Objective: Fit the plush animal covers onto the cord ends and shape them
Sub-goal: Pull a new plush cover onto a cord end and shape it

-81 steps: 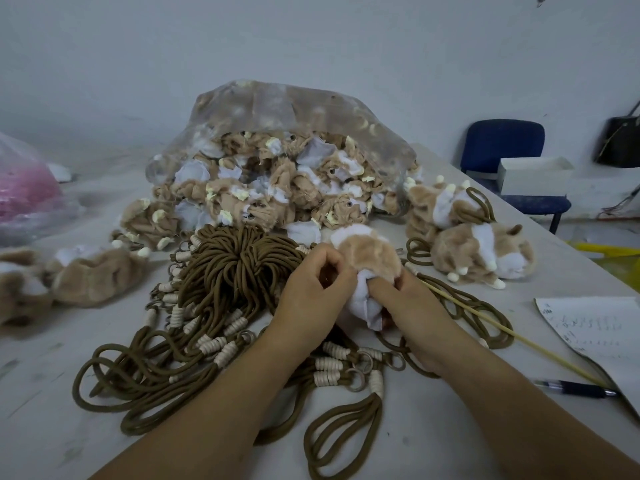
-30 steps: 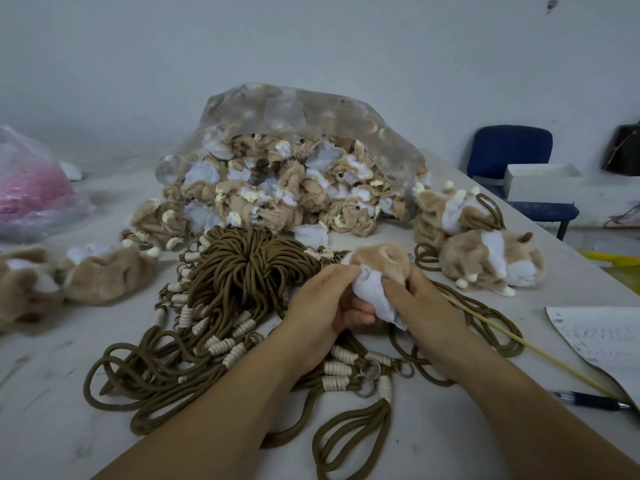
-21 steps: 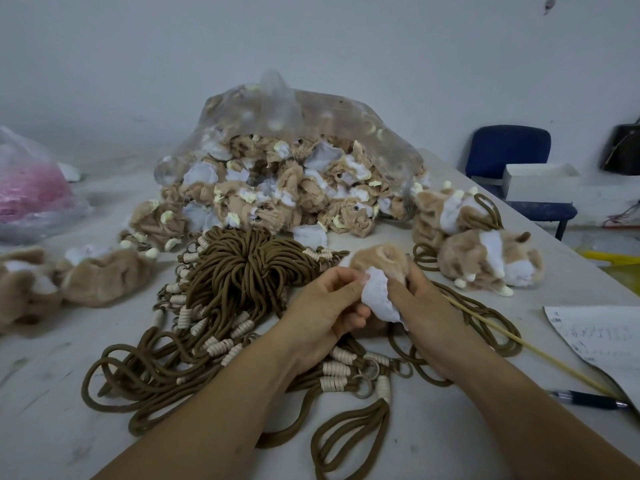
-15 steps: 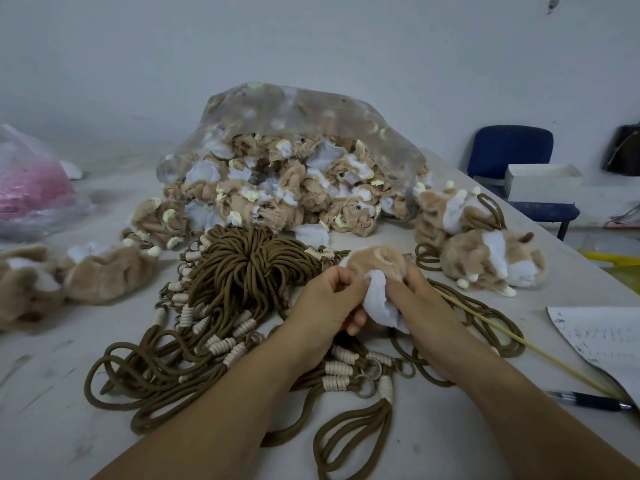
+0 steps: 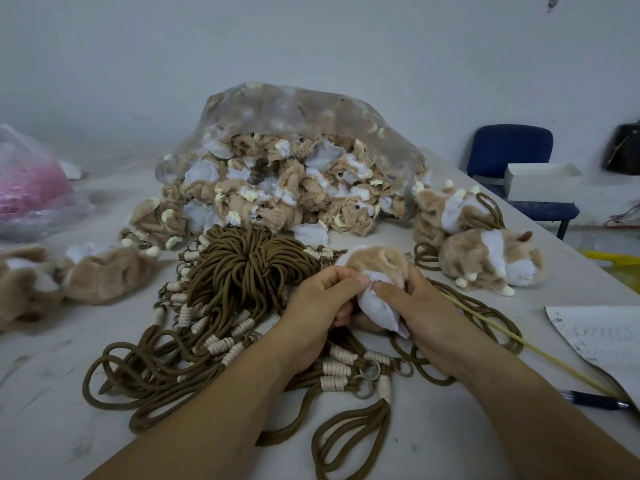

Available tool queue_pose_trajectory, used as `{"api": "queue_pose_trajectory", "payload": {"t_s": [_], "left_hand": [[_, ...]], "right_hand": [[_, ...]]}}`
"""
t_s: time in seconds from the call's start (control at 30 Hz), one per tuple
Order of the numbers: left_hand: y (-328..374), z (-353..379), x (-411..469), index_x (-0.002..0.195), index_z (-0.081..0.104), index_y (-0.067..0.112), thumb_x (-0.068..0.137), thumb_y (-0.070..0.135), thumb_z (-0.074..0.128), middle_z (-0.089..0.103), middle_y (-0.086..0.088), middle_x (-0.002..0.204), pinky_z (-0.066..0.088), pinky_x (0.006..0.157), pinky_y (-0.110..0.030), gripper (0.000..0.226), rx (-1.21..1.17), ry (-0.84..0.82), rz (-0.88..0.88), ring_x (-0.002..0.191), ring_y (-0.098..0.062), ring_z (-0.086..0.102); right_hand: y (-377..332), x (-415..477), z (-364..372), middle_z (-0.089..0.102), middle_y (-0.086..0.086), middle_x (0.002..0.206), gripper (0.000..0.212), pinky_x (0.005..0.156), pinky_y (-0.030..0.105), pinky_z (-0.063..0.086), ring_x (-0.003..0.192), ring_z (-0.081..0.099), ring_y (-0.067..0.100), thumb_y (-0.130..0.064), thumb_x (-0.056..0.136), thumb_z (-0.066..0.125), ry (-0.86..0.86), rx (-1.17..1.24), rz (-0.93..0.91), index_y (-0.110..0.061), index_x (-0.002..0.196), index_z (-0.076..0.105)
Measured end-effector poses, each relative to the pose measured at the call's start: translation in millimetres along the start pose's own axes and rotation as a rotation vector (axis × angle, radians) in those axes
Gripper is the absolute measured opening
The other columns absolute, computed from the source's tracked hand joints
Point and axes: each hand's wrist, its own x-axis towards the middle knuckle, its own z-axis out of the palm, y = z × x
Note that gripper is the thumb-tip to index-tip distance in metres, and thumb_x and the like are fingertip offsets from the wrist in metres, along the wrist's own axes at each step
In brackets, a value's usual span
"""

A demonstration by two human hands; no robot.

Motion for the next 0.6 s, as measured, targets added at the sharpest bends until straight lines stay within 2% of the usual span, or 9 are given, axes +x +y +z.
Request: {"api": "queue_pose_trajectory", "payload": {"t_s": [0.13,0.3,0.47,0.6], "left_hand": [[-0.5,0.4,-0.2,0.078,0.057,0.015,0.093,0.013,0.061,0.043,0.005,0.055,0.028,0.045,-0.018,0.016,0.091,-0.074,0.005,0.047,-0.007,0.032],[0.4,3.7,-2.4,0.078,0.052,0.013,0.093,0.027,0.062,0.045,0.004,0.051,0.034,0.047,-0.017,0.023,0.181,-0.06,0.055,0.048,-0.009,0.037],[-1.7,3.6,-2.3,0.074,0.05,0.014,0.093,0.028,0.063,0.05,0.003,0.052,0.04,0.05,-0.017,0.027,0.211,-0.03,0.044,0.05,-0.009,0.043],[-5.3,2.2,0.7,0.073,0.051,0.017,0.091,0.024,0.064,0.053,0.01,0.053,0.042,0.051,-0.017,0.024,0.286,0.054,0.054,0.051,-0.005,0.048]], "right_hand": [[-2.2,-0.4,0.7,0.071,-0.017,0.092,0.025,0.064,0.013,0.052,0.085,0.067,0.0,-0.018,0.091,0.06,0.07,-0.06,-0.016,-0.038,0.106,0.057],[-4.8,-2.9,4.1,0.066,-0.011,0.099,0.023,0.076,0.025,0.052,0.087,0.062,0.0,-0.026,0.087,0.065,0.14,-0.258,-0.075,-0.038,0.103,0.053],[-0.7,-3.7,3.8,0.065,-0.016,0.098,0.026,0.07,0.018,0.046,0.082,0.06,-0.008,-0.033,0.086,0.065,0.104,-0.27,-0.049,-0.042,0.107,0.052],[0.1,-3.3,4.5,0.065,-0.024,0.093,0.027,0.063,0.012,0.05,0.082,0.061,-0.008,-0.038,0.079,0.061,0.065,-0.258,-0.034,-0.053,0.099,0.053]]}}
